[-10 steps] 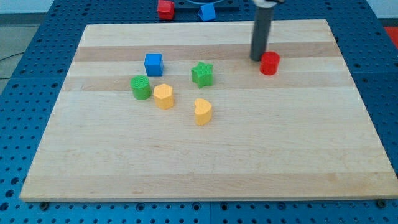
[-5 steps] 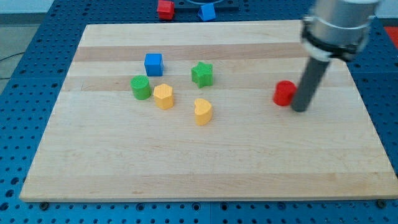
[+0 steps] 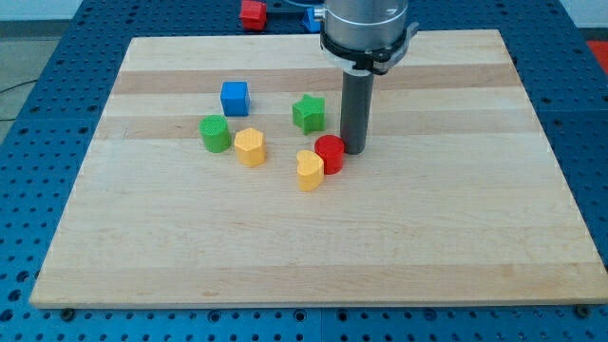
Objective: Place the yellow hexagon in between the green blocks
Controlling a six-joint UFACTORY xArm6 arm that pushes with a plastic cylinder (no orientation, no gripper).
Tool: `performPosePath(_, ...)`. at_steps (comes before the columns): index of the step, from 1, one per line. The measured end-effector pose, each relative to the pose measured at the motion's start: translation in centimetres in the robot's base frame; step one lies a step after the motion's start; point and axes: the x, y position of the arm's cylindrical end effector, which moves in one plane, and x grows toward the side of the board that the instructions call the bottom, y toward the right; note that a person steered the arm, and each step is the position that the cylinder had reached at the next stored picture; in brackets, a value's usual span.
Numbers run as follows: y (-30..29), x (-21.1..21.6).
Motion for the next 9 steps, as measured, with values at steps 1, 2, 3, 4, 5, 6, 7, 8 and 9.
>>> performPosePath(1,0.0,0.1)
performPosePath(2,-0.1,0.1)
performPosePath(3,-0.1,0.1)
performPosePath(4,1.6,-1.8)
performPosePath(5,8.6,1.4)
performPosePath(6,0.8,10.8)
performPosePath(7,-10.0,11.2)
performPosePath(8,-15.9,5.2)
performPosePath(9,-13.9,2.5)
